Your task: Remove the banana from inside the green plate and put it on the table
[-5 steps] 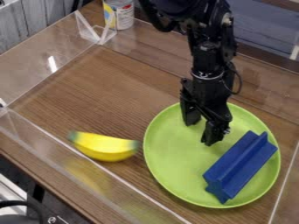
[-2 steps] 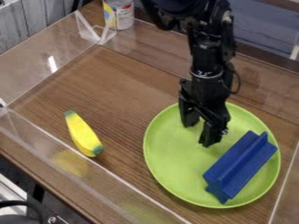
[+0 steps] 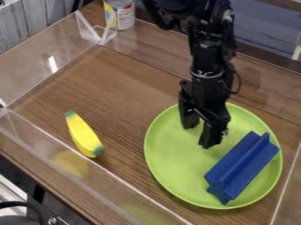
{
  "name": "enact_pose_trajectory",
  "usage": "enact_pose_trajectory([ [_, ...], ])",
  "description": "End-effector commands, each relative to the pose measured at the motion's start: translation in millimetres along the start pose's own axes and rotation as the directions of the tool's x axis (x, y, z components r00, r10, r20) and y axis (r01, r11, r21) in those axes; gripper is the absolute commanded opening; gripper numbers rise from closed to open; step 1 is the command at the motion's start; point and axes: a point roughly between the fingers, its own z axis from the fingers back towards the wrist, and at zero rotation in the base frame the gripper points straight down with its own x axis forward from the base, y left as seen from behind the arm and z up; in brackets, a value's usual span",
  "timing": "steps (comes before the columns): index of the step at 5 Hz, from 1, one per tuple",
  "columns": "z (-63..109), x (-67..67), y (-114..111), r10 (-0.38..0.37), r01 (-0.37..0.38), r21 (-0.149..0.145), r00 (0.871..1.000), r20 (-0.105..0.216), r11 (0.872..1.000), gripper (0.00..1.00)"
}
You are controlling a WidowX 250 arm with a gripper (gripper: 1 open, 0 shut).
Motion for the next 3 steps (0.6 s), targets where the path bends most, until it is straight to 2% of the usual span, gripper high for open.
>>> enact_pose_trajectory([
  [1,3.4,-2.8,1.5,0.005,-0.005,-0.006,1.000,-0.004,1.000,1.00],
  [3,2.8,-4.7,2.9,0.003,-0.003,-0.015,1.000,-0.017,1.000,1.00],
])
